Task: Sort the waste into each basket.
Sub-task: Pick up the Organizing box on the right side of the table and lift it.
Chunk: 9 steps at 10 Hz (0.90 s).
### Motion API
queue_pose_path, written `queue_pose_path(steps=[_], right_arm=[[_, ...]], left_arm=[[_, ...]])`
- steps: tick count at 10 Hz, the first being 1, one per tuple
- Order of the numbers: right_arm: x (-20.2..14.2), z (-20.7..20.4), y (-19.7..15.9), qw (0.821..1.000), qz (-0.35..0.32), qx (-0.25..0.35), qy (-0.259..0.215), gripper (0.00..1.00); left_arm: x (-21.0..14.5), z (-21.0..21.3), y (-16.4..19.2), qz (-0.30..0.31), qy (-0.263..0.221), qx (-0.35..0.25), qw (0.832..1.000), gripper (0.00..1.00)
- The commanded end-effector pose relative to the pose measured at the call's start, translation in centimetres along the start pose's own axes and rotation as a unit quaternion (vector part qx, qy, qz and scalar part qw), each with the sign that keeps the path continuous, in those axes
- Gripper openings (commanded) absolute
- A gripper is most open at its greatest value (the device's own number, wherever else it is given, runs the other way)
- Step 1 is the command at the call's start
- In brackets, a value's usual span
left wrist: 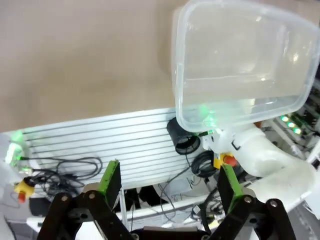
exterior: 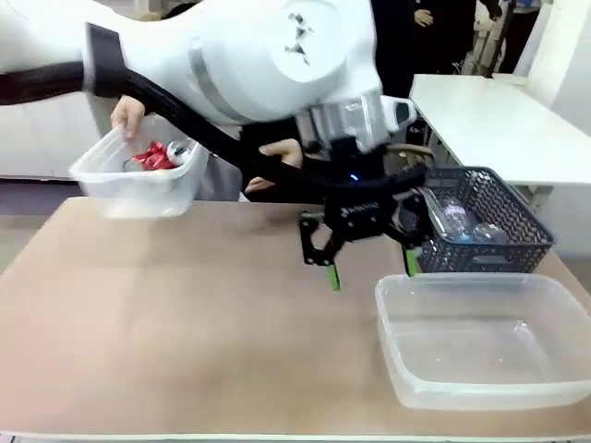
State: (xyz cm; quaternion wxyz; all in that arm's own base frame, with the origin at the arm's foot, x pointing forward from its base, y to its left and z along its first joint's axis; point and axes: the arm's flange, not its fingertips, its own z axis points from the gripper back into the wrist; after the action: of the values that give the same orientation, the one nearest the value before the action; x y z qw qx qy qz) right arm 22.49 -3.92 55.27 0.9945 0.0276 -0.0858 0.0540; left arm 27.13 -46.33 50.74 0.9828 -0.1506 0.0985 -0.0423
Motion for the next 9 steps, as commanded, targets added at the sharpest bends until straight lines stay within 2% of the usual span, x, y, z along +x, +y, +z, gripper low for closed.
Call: queue_pose_path(steps=[1, 3, 5, 6, 7, 8, 9], right_arm=[[3.8, -5.7, -5.2, 0.998, -0.047, 0.026, 0.028, 1.00], [4.9, -11.3, -7.8, 0.995, -0.064, 0.042, 0.066, 1.00], [4.9, -16.3, -7.1, 0.990, -0.058, 0.057, 0.117, 1.00], [4.7, -17.2, -6.1, 0.989, -0.060, 0.059, 0.122, 1.00], [4.0, -15.4, -5.8, 0.992, -0.083, 0.018, 0.094, 1.00], [7.0, -15.4, -8.3, 0.987, -0.074, 0.049, 0.130, 1.00], [7.5, -15.7, -7.8, 0.988, -0.071, 0.040, 0.131, 1.00]], left_arm=[[0.5, -4.1, -2.3, -0.026, -0.043, 0.021, 0.999, 1.00], [0.8, -7.6, -2.9, -0.061, -0.075, 0.052, 0.994, 1.00], [0.3, -11.9, -3.1, -0.067, -0.077, 0.086, 0.991, 1.00], [0.9, -12.8, -2.8, -0.025, -0.073, 0.107, 0.991, 1.00], [0.2, -10.7, -2.5, -0.087, -0.061, 0.070, 0.992, 1.00], [0.2, -10.7, -2.5, -0.087, -0.061, 0.070, 0.992, 1.00], [0.4, -12.9, -2.2, -0.071, -0.060, 0.090, 0.992, 1.00]])
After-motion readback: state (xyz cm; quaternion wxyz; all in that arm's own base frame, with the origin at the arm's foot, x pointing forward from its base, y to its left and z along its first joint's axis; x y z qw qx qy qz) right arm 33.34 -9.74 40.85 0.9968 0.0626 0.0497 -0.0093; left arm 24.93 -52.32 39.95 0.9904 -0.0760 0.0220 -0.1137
